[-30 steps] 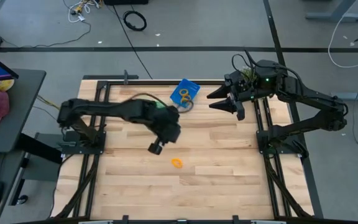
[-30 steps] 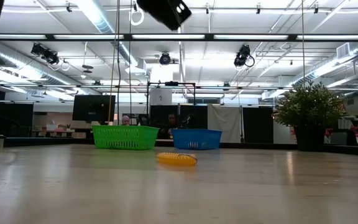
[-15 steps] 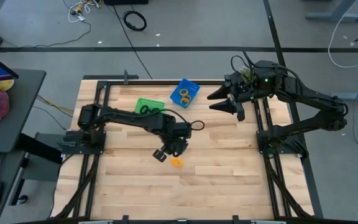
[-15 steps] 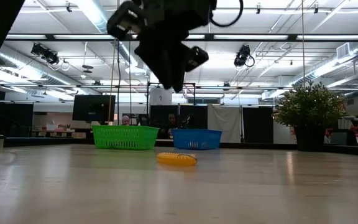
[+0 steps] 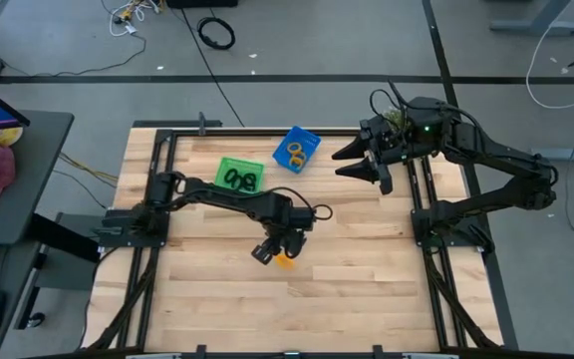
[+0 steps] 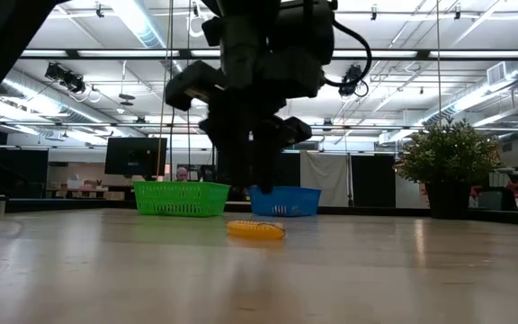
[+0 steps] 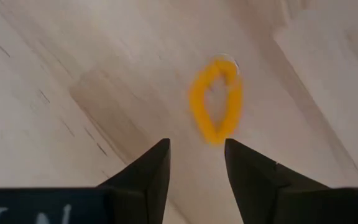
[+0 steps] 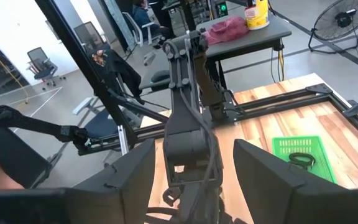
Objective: Sort spring keychains into baskets
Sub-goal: Put the yellow spring keychain into the blue basket
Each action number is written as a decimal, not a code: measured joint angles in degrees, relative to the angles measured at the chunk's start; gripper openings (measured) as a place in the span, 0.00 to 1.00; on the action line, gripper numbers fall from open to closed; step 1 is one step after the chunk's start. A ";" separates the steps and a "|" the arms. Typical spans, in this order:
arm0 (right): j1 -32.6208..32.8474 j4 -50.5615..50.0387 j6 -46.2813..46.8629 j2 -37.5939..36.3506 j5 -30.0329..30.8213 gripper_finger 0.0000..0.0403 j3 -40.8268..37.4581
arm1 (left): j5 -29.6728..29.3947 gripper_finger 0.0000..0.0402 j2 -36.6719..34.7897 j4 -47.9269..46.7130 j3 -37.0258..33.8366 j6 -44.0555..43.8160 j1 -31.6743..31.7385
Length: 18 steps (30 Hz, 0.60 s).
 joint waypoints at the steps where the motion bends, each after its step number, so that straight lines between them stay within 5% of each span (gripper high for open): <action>1: 0.00 0.02 -0.04 0.00 0.02 0.54 0.02 | 0.05 0.39 0.25 1.20 0.01 -0.71 -0.12; 13: 0.00 0.07 -0.07 0.00 0.00 0.54 0.02 | -0.38 0.38 3.15 4.03 -0.03 -4.63 -2.76; 18: 0.00 0.07 0.00 0.00 0.02 0.54 0.00 | -7.27 0.38 4.50 6.24 -0.11 -7.42 -3.53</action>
